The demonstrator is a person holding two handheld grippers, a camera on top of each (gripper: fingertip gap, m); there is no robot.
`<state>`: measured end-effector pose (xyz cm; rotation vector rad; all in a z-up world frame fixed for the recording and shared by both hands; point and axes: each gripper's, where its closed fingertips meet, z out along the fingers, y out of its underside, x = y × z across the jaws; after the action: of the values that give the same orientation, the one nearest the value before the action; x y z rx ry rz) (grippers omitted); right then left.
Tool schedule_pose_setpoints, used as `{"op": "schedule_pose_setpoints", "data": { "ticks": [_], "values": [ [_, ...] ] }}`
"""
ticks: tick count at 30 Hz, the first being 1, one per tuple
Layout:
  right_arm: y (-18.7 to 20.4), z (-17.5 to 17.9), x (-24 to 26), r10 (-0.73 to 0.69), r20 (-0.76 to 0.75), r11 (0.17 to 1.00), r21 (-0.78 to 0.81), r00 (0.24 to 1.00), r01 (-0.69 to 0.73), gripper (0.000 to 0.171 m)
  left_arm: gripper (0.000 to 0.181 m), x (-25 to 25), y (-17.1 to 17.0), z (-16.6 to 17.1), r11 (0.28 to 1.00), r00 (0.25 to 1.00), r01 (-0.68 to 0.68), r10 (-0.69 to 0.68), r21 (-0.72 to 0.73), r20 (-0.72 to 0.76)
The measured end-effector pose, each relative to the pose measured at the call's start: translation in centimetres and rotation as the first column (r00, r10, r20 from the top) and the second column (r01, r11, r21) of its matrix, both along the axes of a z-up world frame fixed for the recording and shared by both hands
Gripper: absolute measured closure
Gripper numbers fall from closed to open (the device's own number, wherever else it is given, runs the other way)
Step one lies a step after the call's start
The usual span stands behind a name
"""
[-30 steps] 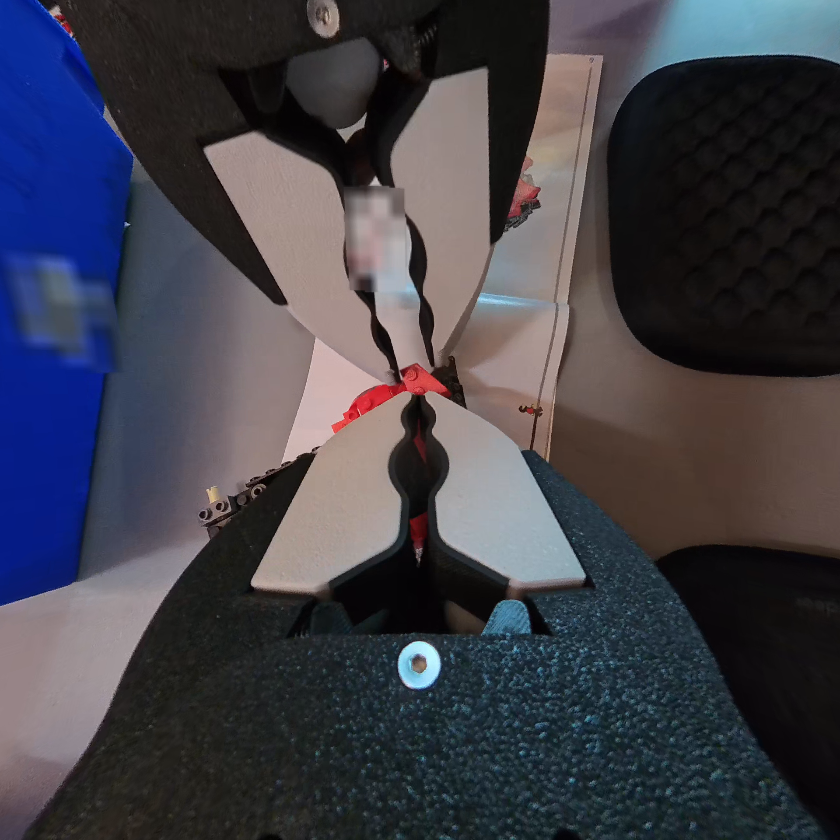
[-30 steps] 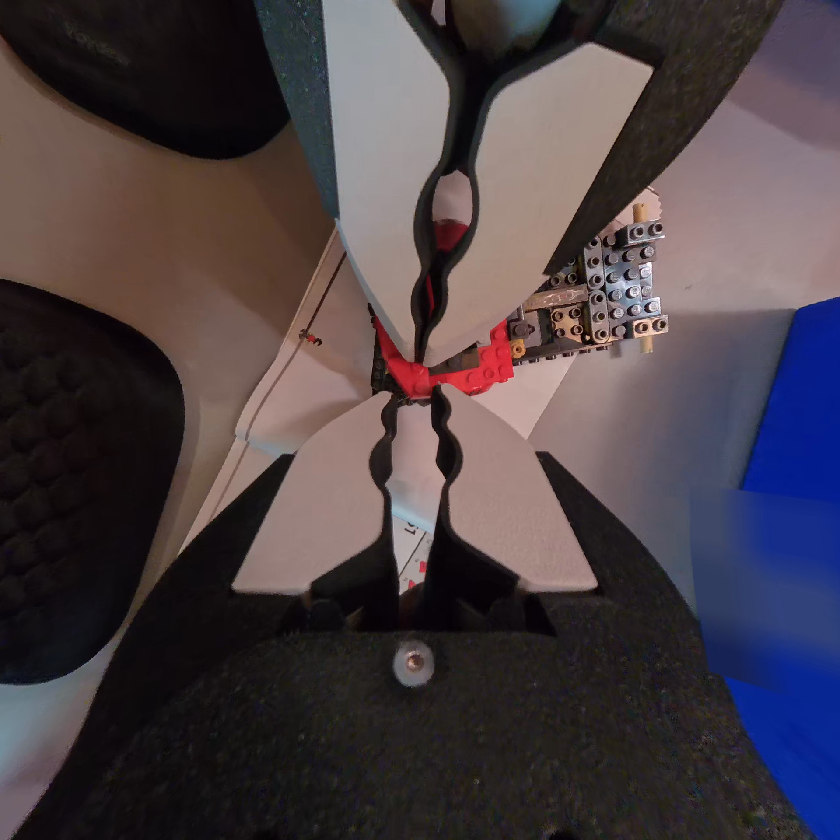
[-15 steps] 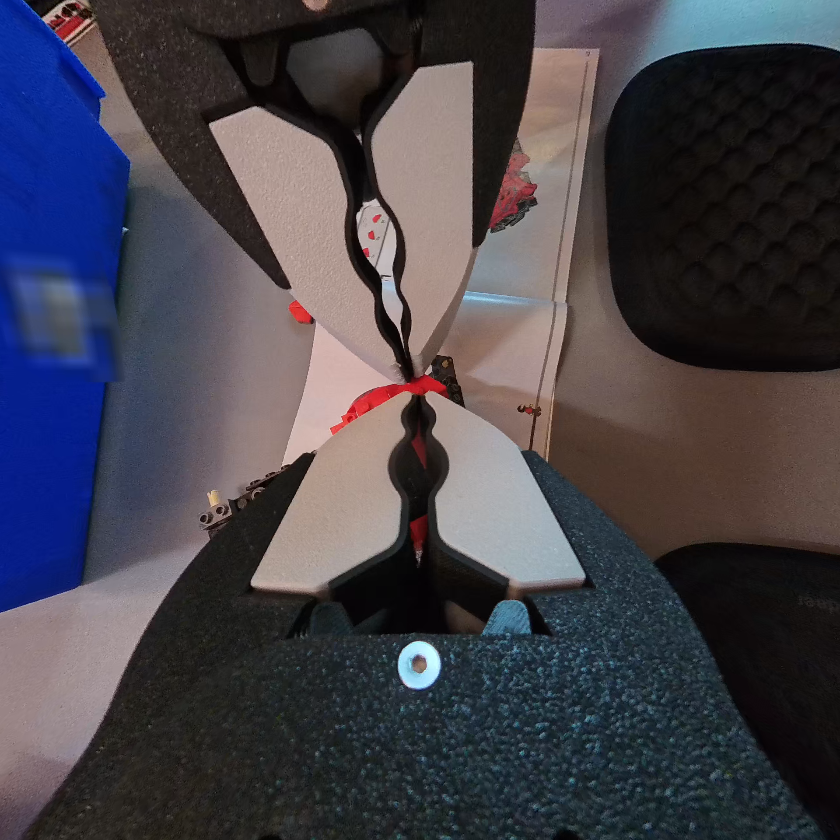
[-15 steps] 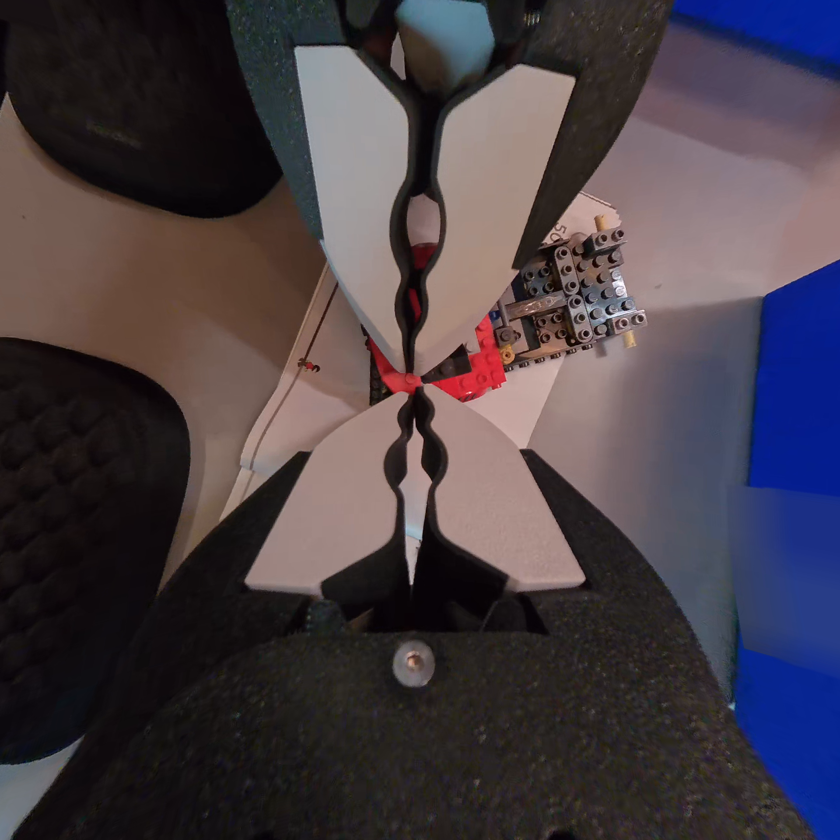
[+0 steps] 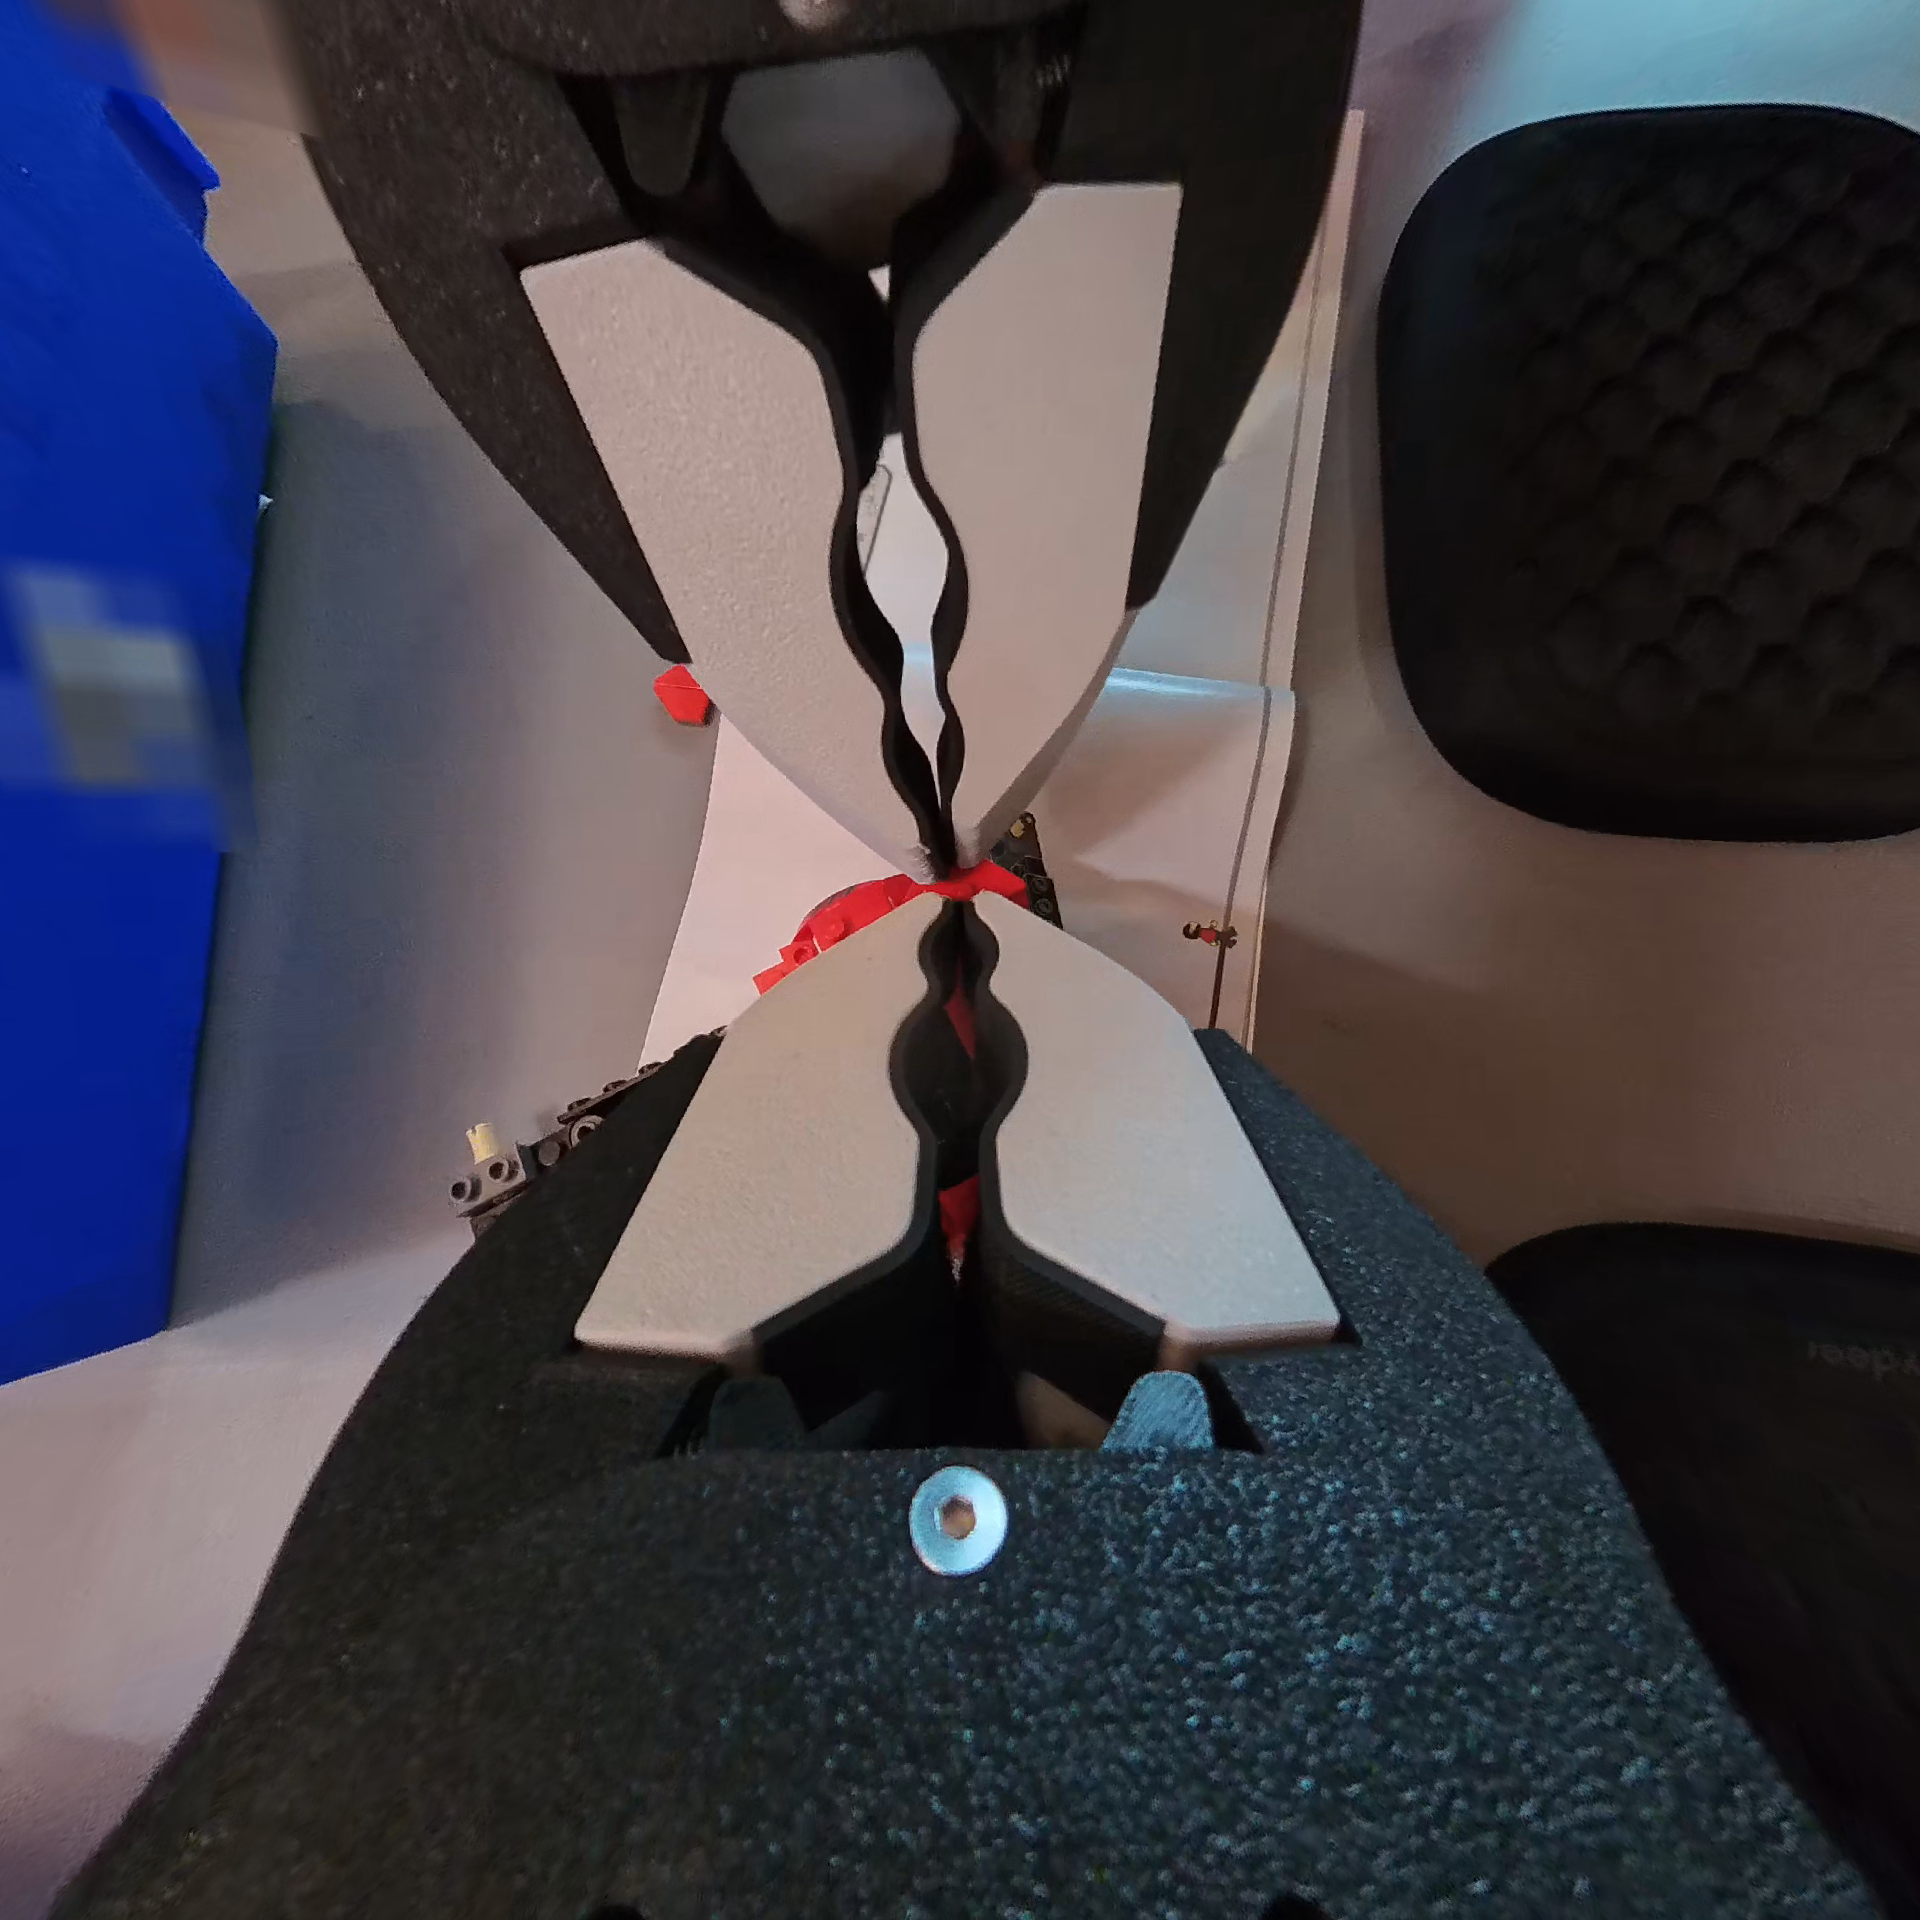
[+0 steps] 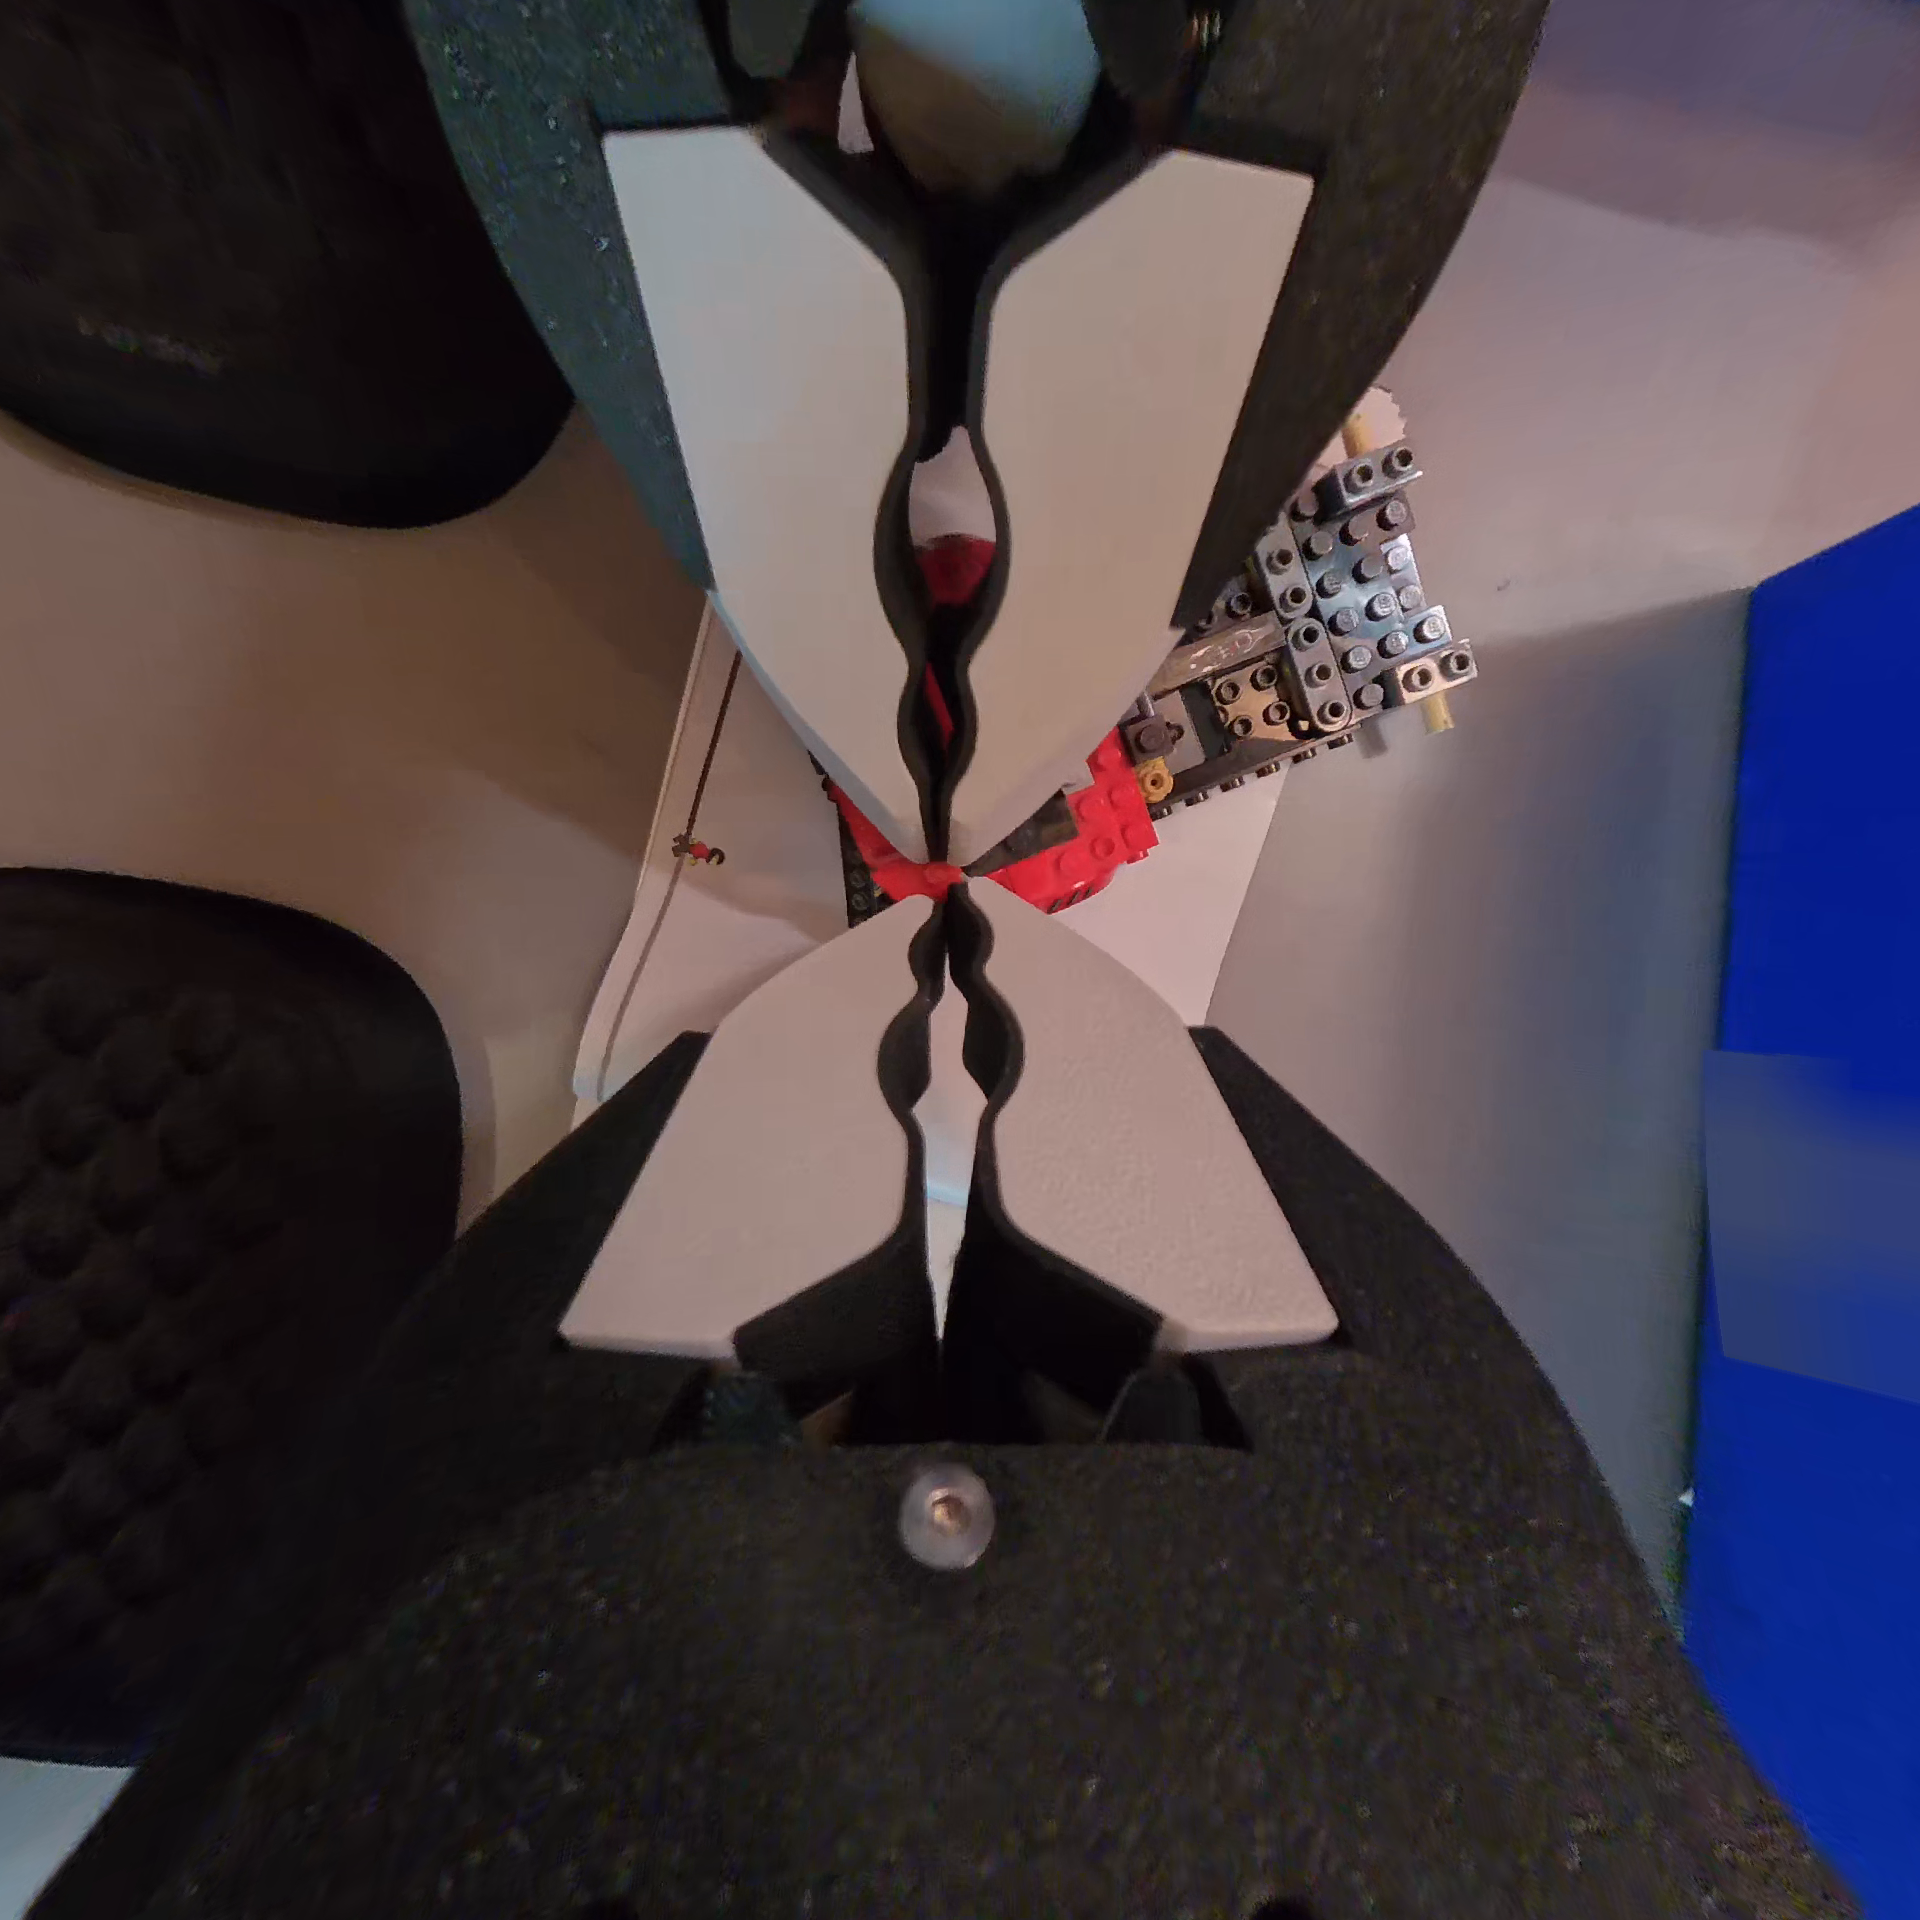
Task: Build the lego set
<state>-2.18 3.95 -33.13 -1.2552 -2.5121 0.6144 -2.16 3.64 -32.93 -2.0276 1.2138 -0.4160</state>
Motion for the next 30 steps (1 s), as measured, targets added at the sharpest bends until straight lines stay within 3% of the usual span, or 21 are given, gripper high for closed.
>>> {"op": "schedule_pose_setpoints", "data": {
  "ticks": [11, 16, 21, 30],
  "values": [
    [0.1, 0.0, 0.0, -0.044, 0.056, 0.997, 0.069, 0.997, 0.040, 0.171, 0.181, -0.1, 0.1, 0.2, 1.000, 1.000, -0.003, 0.003, 0.018, 0.011],
    [0.3, 0.7, -0.3, -0.065, 0.019, 0.997, 0.037, 0.998, 0.064, 0.171, 0.181, -1.7, 0.2, 2.1, 0.995, 0.997, -0.066, 0.062, 0.077, 0.052],
    [-0.2, 0.3, -0.5, -0.063, 0.049, 0.997, 0.038, 0.997, 0.061, 0.171, 0.181, -1.9, -0.5, 0.1, 0.998, 0.999, -0.050, 0.050, 0.038, -0.007],
    [-0.3, 0.1, -0.5, -0.089, 0.054, 0.994, 0.070, 0.995, 0.086, 0.171, 0.181, -1.7, -0.5, 0.0, 0.998, 0.999, -0.047, 0.047, 0.033, 0.005]
  ]
}}
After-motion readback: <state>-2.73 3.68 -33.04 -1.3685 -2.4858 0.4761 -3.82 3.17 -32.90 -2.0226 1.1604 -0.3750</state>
